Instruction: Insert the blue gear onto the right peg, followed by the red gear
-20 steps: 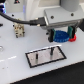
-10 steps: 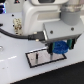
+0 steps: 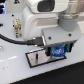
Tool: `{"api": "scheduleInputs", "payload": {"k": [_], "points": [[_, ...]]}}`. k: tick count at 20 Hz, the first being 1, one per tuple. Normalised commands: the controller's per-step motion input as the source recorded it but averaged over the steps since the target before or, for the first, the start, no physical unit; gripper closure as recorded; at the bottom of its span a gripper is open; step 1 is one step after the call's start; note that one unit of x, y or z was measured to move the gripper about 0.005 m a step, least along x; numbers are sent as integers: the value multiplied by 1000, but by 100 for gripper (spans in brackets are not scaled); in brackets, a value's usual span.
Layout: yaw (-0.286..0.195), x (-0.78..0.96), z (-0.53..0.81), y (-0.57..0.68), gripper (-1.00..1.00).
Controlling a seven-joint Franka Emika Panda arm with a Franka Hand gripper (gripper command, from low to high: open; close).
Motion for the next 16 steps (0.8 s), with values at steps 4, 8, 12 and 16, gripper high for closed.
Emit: {"api": "scheduleInputs", "payload": {"k": [4,8,12,16], "points": [[0,20,249,0,100],[0,77,120,-77,100],[0,72,38,-50,100],[0,143,-22,-87,100]]}}
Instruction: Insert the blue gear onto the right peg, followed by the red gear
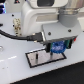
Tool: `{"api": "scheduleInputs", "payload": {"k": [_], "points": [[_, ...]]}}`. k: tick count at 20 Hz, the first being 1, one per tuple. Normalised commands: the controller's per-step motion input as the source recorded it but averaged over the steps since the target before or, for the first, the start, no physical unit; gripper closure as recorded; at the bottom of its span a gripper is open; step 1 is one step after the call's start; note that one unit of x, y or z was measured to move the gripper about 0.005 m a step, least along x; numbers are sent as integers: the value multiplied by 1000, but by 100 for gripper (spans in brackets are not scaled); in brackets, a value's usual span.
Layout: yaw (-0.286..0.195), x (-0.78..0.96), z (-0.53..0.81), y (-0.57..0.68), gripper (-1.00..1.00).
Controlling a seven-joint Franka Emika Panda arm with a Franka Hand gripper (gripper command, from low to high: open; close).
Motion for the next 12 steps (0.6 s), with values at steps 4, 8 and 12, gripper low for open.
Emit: {"api": "scheduleInputs", "payload": {"k": [4,8,12], "points": [[0,75,16,-57,100],[0,55,30,-35,100],[0,30,8,-27,100]]}}
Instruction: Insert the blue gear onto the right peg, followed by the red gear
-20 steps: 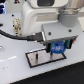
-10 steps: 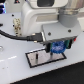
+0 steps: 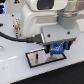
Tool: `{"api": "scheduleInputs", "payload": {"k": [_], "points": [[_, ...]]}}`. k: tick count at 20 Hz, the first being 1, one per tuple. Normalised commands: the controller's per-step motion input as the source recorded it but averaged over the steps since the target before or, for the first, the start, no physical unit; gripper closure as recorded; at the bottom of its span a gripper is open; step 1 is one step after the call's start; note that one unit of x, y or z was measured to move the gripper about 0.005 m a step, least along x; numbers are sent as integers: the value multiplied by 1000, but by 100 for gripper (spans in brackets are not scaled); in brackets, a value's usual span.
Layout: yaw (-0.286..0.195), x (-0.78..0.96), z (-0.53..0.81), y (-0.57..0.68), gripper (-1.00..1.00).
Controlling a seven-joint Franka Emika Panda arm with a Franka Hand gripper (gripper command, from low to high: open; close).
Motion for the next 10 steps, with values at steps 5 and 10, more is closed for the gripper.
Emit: {"api": "scheduleInputs", "payload": {"k": [5,10], "points": [[0,-2,158,-50,100],[0,3,234,-75,100]]}}
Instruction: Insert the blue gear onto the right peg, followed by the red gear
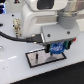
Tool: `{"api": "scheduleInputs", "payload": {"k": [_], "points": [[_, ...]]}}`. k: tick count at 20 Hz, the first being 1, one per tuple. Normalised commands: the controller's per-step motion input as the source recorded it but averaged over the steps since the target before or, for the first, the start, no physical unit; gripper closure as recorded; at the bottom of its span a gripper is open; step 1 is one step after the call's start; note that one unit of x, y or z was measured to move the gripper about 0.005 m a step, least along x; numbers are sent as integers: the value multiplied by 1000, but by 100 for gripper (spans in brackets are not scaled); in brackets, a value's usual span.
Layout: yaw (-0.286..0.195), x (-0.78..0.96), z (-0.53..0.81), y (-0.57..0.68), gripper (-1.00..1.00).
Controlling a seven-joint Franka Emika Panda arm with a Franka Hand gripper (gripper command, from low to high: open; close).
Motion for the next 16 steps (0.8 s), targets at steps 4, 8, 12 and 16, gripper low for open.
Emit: {"api": "scheduleInputs", "payload": {"k": [4,8,12,16], "points": [[0,61,31,-81,100],[0,103,-76,-98,100],[0,148,-98,-148,100],[0,89,-173,-208,100]]}}
